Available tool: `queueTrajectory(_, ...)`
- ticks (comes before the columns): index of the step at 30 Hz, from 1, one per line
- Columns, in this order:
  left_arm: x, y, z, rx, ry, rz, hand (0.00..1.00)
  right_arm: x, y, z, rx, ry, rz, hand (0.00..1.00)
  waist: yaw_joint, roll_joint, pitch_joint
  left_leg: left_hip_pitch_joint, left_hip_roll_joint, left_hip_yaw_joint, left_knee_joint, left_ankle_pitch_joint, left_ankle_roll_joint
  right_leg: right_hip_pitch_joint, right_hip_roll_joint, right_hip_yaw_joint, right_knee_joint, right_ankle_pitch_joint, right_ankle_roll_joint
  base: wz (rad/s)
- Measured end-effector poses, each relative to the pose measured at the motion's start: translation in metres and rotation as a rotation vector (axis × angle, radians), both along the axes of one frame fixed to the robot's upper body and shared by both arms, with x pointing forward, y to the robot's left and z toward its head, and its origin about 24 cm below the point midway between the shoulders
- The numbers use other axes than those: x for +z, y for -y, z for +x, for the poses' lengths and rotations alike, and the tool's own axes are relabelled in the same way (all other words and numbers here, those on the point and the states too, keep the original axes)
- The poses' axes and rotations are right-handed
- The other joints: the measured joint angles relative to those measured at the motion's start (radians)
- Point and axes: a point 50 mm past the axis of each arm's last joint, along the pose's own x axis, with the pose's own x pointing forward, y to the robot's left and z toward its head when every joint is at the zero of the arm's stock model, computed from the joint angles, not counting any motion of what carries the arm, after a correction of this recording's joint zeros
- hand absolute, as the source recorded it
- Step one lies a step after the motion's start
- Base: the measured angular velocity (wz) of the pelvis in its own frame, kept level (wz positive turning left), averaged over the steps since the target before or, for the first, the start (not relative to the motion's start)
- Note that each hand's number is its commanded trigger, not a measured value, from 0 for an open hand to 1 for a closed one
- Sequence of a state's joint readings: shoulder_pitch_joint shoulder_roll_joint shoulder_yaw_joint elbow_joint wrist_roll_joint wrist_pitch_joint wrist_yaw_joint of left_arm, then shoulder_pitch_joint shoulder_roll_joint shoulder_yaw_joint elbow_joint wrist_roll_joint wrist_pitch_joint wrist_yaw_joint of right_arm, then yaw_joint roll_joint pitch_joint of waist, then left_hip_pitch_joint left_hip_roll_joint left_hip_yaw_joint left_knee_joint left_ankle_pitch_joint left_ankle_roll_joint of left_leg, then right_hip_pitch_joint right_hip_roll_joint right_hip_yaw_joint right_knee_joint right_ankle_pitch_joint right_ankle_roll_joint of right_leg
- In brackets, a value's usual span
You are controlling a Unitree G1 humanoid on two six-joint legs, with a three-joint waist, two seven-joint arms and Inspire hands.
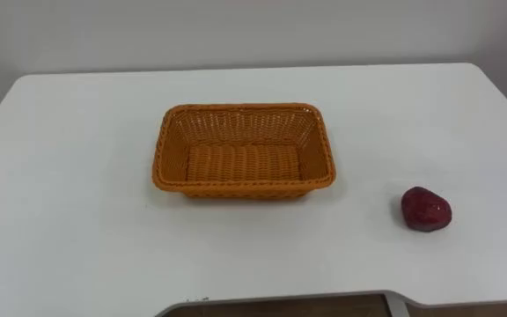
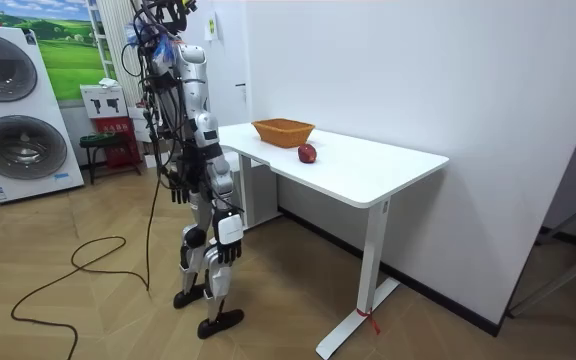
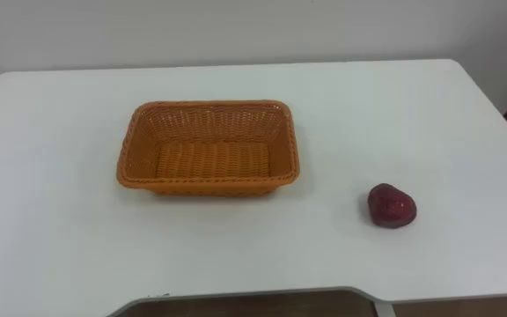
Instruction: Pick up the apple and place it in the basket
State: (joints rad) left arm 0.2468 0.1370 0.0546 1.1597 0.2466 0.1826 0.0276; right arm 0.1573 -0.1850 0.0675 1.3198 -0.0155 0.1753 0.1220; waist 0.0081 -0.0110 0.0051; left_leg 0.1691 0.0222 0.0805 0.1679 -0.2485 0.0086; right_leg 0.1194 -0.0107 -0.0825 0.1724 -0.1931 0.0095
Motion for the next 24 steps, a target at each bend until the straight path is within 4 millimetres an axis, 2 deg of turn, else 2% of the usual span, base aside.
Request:
queueTrajectory(8,0.000,0.000,0.001,0.000,0.005,0.000,0.00,0.000,0.001,0.002,-0.002,0.007,-0.016,0.00,-0.001,-0.001,0.0004,0.000,0.000,0.000,0.000,0.000,0.000,-0.002,0.000,0.000,0.000,0.000,0.000,0.00)
queueTrajectory(11,0.000,-0.001,0.005,0.000,0.019,0.008,0.00,0.000,0.001,0.003,-0.094,0.034,-0.053,0.00,0.002,-0.006,-0.0010,0.001,0.000,0.002,0.001,0.000,0.000,-0.003,0.000,0.001,0.002,0.000,0.000,-0.02)
queueTrajectory(14,0.000,-0.002,0.006,0.014,0.033,0.018,0.00,0.000,0.001,0.002,-0.283,0.068,-0.110,0.00,0.002,-0.010,0.0007,0.008,0.000,0.007,0.001,0.000,0.000,-0.004,0.000,0.002,0.003,0.000,0.000,-0.05)
queueTrajectory(16,0.001,-0.003,0.006,0.021,0.047,0.037,0.00,0.001,0.005,0.008,-0.563,0.143,-0.163,0.00,-0.002,-0.013,0.0032,0.009,0.001,0.018,0.000,0.000,0.000,-0.007,0.001,0.014,0.010,0.000,0.000,-0.15)
queueTrajectory(17,0.001,-0.004,0.005,0.037,0.051,0.041,0.00,0.001,0.007,0.011,-0.646,0.172,-0.176,0.00,-0.004,-0.014,0.0039,0.011,0.001,0.020,0.000,0.000,0.000,-0.008,0.001,0.016,0.013,0.000,0.000,-0.16)
queueTrajectory(19,0.003,-0.010,0.004,0.124,0.095,0.064,0.00,0.007,0.021,0.030,-1.006,0.322,-0.219,0.00,-0.027,-0.017,0.0059,0.014,0.000,0.024,-0.002,0.000,0.000,-0.010,0.001,0.025,0.015,-0.004,0.002,-0.05)
queueTrajectory(20,0.004,-0.012,0.003,0.139,0.109,0.072,0.00,0.010,0.026,0.038,-1.082,0.369,-0.225,0.00,-0.033,-0.017,0.0063,0.013,-0.001,0.025,-0.004,-0.001,0.001,-0.014,0.001,0.024,0.018,-0.005,0.003,-0.04)
queueTrajectory(22,0.008,-0.022,0.004,0.153,0.147,0.117,0.00,0.025,0.046,0.066,-1.317,0.564,-0.261,0.00,-0.056,-0.018,0.0059,0.006,0.000,0.026,-0.003,-0.003,0.004,-0.021,0.003,0.026,0.018,-0.004,0.003,0.00)
queueTrajectory(24,0.010,-0.029,0.003,0.167,0.168,0.148,0.00,0.033,0.056,0.079,-1.440,0.654,-0.287,0.00,-0.064,-0.019,0.0048,0.004,0.001,0.026,-0.003,-0.003,0.004,-0.020,0.003,0.025,0.018,-0.003,0.003,0.00)
